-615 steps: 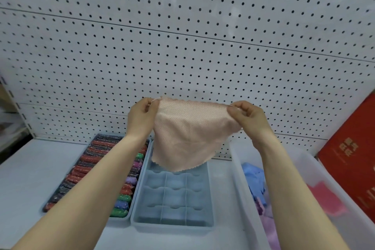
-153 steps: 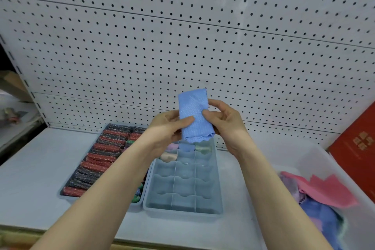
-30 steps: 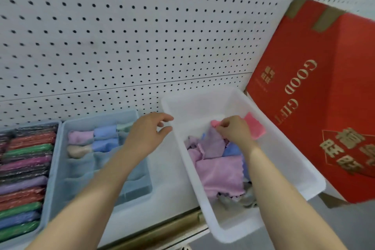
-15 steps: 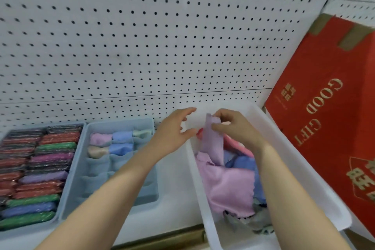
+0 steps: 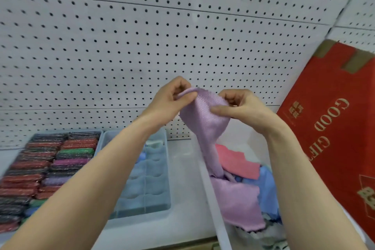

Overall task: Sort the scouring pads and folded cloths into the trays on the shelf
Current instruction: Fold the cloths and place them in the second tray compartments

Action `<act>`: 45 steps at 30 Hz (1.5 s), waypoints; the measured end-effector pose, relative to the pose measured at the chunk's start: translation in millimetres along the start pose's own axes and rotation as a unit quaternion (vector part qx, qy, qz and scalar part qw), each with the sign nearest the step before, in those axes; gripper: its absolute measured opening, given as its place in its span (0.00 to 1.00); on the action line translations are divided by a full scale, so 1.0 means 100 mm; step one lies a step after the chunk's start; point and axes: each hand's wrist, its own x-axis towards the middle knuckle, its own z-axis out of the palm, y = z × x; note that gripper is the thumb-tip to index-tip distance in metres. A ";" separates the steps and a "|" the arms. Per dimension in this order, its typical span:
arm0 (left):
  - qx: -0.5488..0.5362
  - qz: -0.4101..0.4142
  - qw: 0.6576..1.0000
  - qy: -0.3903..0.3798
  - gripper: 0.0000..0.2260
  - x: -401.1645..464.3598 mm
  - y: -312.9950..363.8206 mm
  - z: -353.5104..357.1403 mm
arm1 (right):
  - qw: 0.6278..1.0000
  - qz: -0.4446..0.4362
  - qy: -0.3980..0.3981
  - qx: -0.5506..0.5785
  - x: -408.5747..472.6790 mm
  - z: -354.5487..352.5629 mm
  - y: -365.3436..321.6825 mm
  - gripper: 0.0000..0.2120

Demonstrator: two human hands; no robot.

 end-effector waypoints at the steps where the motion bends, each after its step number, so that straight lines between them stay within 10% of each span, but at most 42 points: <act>1: -0.009 0.000 1.000 0.016 0.05 -0.01 0.03 -0.06 | 0.999 0.008 0.000 -0.039 0.02 0.00 -0.01 0.12; 6: 0.017 0.000 0.988 0.155 0.07 -0.06 0.13 -0.45 | 0.986 0.014 0.092 -0.137 0.14 -0.03 -0.12 0.13; 16: 0.058 0.004 0.963 0.262 0.08 -0.40 0.15 -1.13 | 0.953 -0.071 0.253 0.150 0.44 0.32 -0.32 0.07; 20: 0.186 -0.018 0.940 0.286 0.06 -0.53 0.08 -1.33 | 0.964 -0.090 0.067 0.243 0.35 0.57 -0.44 0.09; 25: 0.192 -0.105 0.947 0.235 0.12 -0.61 0.07 -1.32 | 0.961 -0.059 -0.256 0.085 0.31 0.98 -0.44 0.10; 32: 0.017 -0.071 0.990 0.118 0.10 -0.72 0.28 -1.14 | 0.986 -0.066 0.013 0.151 0.47 1.41 -0.57 0.04; 40: -0.029 -0.051 0.996 0.074 0.19 -0.76 0.31 -1.15 | 0.992 -0.081 0.034 0.091 0.50 1.42 -0.57 0.15; 45: 0.009 -0.071 0.995 0.069 0.24 -0.82 0.28 -1.14 | 0.995 -0.073 0.040 0.060 0.51 1.41 -0.54 0.04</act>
